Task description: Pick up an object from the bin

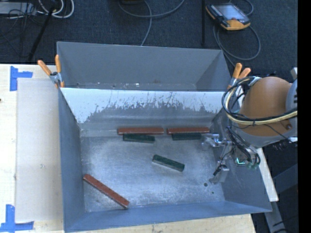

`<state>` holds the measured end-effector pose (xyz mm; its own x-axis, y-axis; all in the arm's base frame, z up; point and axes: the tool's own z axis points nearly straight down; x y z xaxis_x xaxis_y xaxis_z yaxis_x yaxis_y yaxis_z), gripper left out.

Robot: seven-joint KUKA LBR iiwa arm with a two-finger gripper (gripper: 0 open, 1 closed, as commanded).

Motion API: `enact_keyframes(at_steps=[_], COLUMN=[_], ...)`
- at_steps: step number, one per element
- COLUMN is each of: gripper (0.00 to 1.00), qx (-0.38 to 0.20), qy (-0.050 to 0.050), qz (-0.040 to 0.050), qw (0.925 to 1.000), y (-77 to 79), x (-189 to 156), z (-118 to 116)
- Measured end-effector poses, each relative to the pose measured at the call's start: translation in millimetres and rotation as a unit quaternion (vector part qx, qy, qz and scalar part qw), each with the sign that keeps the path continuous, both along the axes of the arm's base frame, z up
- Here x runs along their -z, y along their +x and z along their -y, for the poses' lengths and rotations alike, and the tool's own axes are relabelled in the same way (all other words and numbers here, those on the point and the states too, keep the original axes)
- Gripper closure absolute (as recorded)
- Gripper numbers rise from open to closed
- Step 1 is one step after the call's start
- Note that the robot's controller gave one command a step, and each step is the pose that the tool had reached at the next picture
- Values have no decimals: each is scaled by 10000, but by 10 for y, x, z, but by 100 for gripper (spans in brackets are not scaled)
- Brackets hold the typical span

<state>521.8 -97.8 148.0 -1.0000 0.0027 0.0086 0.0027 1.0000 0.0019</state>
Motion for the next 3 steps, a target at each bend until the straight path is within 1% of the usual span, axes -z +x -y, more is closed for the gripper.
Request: enact_keyframes(at_steps=[1,2,3], gripper=[0,100,100], qx=[-105,-109,-1106], qy=[8,-9,-12], qz=[20,43,85], qw=[9999,9999,9938], y=[419,426,563], x=[826,784,-622], z=[-416,-395,-457])
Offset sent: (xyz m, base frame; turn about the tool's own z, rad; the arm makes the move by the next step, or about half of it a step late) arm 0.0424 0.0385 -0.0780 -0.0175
